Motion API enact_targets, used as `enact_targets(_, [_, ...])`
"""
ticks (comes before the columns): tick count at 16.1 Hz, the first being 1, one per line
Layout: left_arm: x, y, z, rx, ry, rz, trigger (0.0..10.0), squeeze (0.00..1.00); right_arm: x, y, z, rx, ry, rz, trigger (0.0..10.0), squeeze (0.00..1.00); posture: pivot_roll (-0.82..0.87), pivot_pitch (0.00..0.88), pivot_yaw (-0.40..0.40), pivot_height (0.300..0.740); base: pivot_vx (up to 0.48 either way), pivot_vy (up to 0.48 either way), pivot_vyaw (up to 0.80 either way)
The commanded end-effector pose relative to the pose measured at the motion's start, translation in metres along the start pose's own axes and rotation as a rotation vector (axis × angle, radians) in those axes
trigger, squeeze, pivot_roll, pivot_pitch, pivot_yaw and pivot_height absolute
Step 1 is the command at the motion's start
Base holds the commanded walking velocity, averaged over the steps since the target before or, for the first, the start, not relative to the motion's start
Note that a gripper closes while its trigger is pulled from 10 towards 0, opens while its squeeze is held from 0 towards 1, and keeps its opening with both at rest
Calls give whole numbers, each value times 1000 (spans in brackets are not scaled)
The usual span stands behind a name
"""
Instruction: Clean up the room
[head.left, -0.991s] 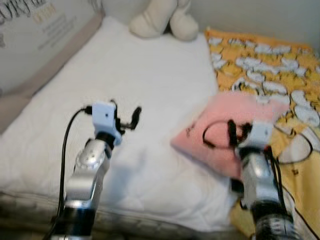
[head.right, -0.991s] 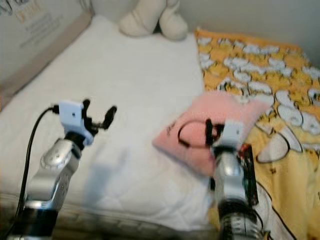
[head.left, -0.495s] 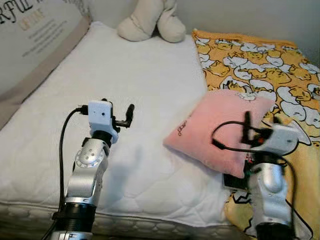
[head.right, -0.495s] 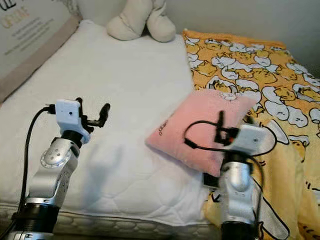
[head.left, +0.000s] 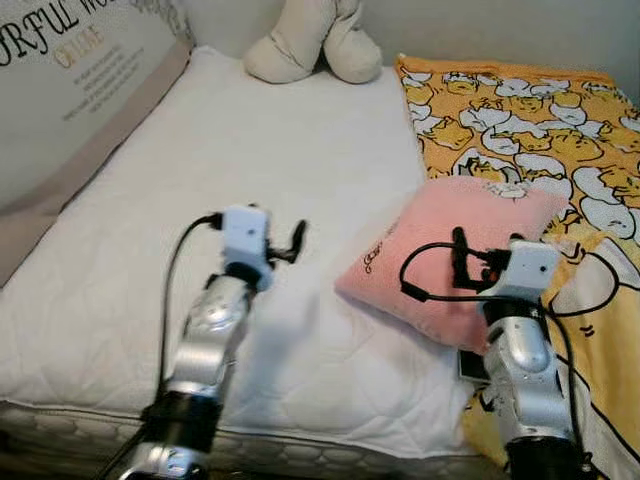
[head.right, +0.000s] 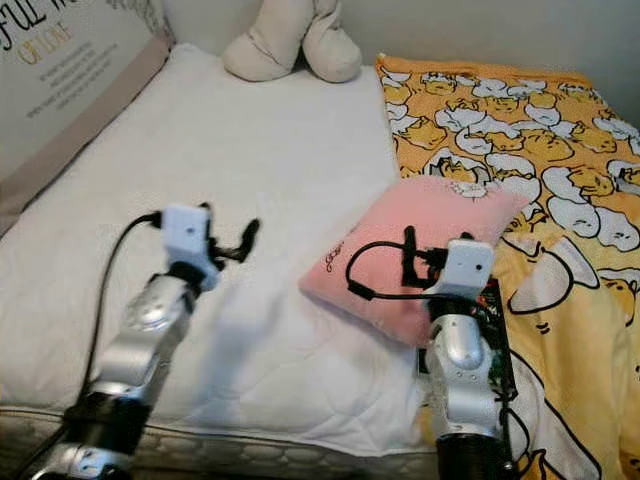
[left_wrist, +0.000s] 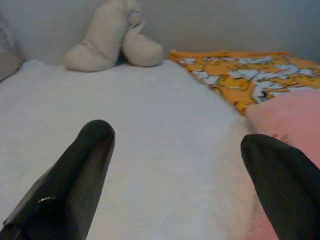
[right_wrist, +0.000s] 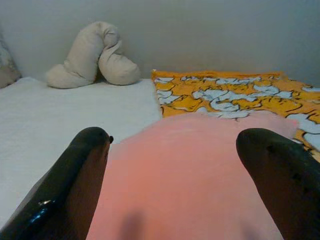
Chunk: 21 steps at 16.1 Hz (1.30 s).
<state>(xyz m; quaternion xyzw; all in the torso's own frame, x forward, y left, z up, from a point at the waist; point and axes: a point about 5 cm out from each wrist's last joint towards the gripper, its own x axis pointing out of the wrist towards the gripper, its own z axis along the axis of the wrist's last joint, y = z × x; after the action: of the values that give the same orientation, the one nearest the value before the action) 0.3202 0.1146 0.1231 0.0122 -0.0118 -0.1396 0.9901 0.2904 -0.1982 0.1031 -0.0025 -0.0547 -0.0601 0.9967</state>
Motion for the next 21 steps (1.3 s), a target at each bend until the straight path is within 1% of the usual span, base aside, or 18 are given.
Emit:
enact_targets(1, [4,-3,3,1,-13,-8,10000,0,3,2,1,-23,24,19,10000,0,-80,0,2,696,0,0,0])
enact_targets(2, [5,-2,3,2,-17,-20,10000,0,4,5,2,-45,30,30,10000,0,-92,0,5,691,0,0,-450])
enact_targets(4, [8,-3,2,6,-16,-37,10000,0,3,4,5,-47,17,23,10000,0,-107,0,19,679,0,0,-406])
enact_targets(5, [11,-3,2,-9,-18,-33,10000,0,1,-1,3,-66,27,-6,10000,0,-120,0,37,666,0,0,-406])
enact_targets(6, [11,-6,2,-21,-19,-41,10000,0,1,-5,2,-76,40,-26,10000,0,-126,0,39,657,0,0,-413])
enact_targets(8, [6,-9,-4,-10,-13,-52,10000,0,-2,-6,0,-89,49,-23,10000,0,-133,0,32,649,0,0,-231])
enact_targets(9, [5,-8,-9,-15,9,-33,10000,0,-6,-10,-4,-80,70,-41,10000,0,-129,0,28,649,0,0,0])
enact_targets(10, [4,-5,-11,-46,20,-1,10000,0,-10,-14,-8,-66,87,-49,10000,0,-121,0,26,649,0,0,0])
enact_targets(11, [4,-4,-10,-47,19,6,10000,0,-13,-15,-9,-67,91,-46,10000,0,-117,0,25,649,0,0,0])
enact_targets(13, [3,-1,-13,-37,27,19,10000,0,-15,-10,-12,-59,99,-38,10000,0,-113,0,16,649,0,0,0])
enact_targets(15, [3,-1,-11,-64,10,26,10000,0,-12,-5,-8,-110,76,-4,10000,0,-110,0,4,649,0,0,0])
enact_targets(16, [3,-3,-9,-82,-8,15,10000,0,-12,-5,-2,-94,36,12,10000,0,-109,0,0,654,0,0,0])
enact_targets(17, [3,-4,-8,-75,-15,12,10000,0,-12,-8,1,-90,28,3,10000,0,-110,0,-3,664,0,0,0])
enact_targets(21, [3,-6,-9,-72,-10,4,10000,0,-12,-11,0,-71,35,-9,10000,0,-114,0,-3,709,0,0,0])
